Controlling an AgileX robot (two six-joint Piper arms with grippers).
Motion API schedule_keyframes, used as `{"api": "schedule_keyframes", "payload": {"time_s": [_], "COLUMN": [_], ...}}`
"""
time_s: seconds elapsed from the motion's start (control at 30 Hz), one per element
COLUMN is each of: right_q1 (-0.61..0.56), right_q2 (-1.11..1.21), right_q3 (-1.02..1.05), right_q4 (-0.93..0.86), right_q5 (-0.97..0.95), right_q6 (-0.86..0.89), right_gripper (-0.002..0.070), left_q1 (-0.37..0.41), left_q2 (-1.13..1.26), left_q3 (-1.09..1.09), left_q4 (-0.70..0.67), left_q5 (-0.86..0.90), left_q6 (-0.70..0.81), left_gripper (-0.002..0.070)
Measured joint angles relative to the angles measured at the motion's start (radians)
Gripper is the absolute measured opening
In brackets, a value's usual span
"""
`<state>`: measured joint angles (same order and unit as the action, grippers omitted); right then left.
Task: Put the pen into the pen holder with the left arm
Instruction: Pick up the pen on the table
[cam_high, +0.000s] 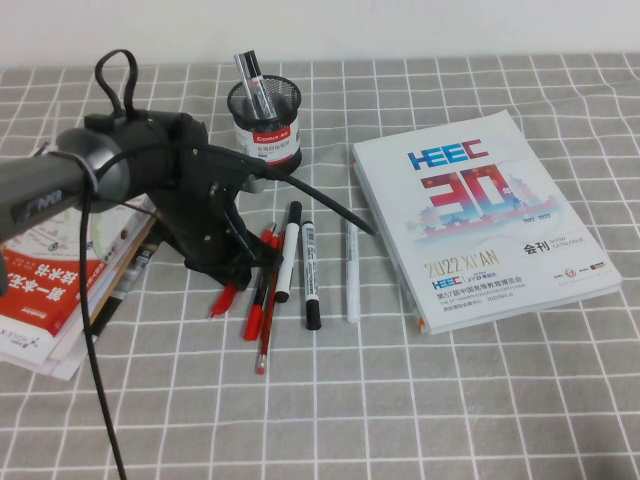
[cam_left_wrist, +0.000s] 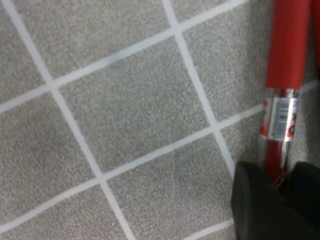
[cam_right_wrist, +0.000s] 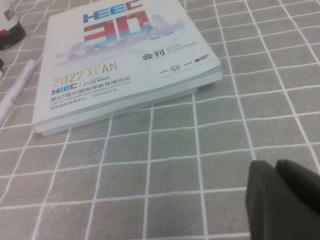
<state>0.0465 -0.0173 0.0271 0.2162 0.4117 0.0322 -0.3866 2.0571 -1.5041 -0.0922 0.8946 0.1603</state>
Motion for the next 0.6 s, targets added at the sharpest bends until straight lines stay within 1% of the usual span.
{"api": "schedule_keyframes", "payload": {"time_s": [0.07, 0.4, 0.6], "right_q1": [0.000, 0.000, 0.000], "right_q2": [0.000, 0.000, 0.000], "right_q3": [0.000, 0.000, 0.000], "right_q4": [0.001, 0.001, 0.001], "right_q5": [0.000, 0.000, 0.000], "right_q6": [0.000, 0.000, 0.000], "right_gripper": [-0.0015, -0.0015, -0.0015], "left_q1": [0.000, 0.000, 0.000], "left_q2": [0.000, 0.000, -0.071], "left_q3": [0.000, -0.006, 0.022], "left_q4": [0.003, 0.005, 0.009], "left_q5": [0.005, 0.045, 0.071], "left_q6": [0.002, 0.006, 0.017], "left_gripper": [0.0075, 0.0074, 0.0074]}}
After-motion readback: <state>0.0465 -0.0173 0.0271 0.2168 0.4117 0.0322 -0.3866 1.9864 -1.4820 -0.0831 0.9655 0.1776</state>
